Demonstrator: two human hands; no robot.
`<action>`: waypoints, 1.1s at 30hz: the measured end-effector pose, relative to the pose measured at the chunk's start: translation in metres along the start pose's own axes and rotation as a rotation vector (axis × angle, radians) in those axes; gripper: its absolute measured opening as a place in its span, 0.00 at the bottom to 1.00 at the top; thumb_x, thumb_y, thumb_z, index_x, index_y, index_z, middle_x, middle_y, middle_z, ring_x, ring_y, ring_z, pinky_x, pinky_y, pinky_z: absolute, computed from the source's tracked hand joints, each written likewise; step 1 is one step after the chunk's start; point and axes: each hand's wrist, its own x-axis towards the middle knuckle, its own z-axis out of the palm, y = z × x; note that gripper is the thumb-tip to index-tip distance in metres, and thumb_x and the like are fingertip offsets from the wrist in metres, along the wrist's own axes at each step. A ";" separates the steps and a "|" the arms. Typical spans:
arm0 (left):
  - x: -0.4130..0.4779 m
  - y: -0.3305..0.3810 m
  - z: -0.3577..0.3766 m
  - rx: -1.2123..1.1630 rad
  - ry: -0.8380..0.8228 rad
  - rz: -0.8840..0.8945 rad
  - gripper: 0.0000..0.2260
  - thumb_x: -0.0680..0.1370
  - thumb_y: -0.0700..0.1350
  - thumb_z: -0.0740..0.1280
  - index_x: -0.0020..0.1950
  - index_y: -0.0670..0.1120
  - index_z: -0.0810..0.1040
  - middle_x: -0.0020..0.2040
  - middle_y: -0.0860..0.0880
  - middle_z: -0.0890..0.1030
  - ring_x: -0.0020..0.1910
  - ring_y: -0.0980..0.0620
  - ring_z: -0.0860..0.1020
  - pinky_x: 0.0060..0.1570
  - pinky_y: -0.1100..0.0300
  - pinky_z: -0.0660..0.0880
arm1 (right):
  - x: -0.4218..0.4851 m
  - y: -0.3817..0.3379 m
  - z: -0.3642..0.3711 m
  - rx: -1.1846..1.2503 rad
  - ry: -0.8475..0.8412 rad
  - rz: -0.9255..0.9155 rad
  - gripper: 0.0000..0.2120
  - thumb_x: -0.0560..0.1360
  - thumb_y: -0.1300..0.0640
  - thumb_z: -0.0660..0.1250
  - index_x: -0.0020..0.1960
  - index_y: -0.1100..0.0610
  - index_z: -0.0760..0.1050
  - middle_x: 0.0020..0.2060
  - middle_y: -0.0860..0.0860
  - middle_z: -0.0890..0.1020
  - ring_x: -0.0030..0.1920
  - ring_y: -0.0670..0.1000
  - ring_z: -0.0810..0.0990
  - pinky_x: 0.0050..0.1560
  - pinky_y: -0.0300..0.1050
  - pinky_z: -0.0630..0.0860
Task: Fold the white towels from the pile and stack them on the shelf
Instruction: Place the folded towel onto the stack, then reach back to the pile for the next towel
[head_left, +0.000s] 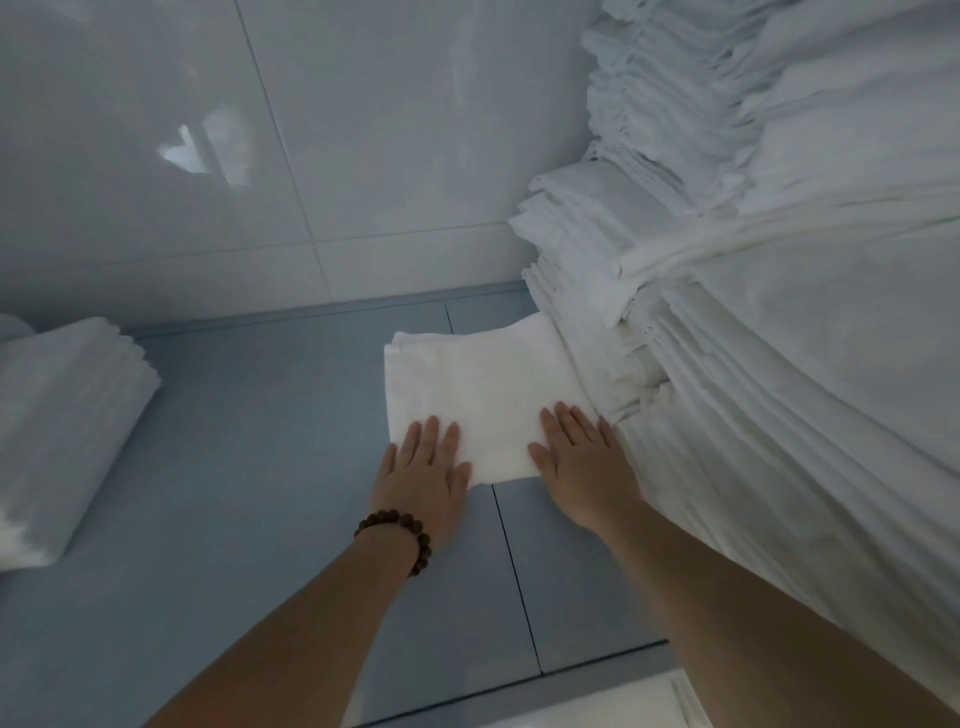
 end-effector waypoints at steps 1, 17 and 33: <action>-0.011 0.000 -0.002 -0.018 -0.035 0.000 0.25 0.81 0.58 0.40 0.76 0.53 0.39 0.77 0.51 0.39 0.76 0.52 0.39 0.74 0.54 0.40 | -0.010 0.000 -0.004 0.008 -0.039 0.013 0.28 0.81 0.43 0.41 0.77 0.53 0.45 0.77 0.51 0.48 0.77 0.50 0.45 0.76 0.53 0.44; -0.187 -0.015 -0.118 -0.355 0.232 -0.180 0.25 0.80 0.58 0.52 0.74 0.49 0.61 0.73 0.49 0.65 0.72 0.50 0.62 0.72 0.56 0.55 | -0.153 -0.100 -0.096 0.389 0.110 -0.090 0.27 0.80 0.41 0.50 0.75 0.52 0.58 0.74 0.49 0.62 0.75 0.48 0.57 0.75 0.46 0.51; -0.315 -0.091 -0.140 -0.429 0.500 -0.622 0.23 0.79 0.57 0.57 0.72 0.51 0.64 0.69 0.51 0.70 0.66 0.51 0.69 0.64 0.53 0.69 | -0.170 -0.241 -0.090 0.549 0.070 -0.418 0.21 0.78 0.47 0.61 0.67 0.55 0.71 0.64 0.51 0.76 0.65 0.51 0.72 0.66 0.46 0.68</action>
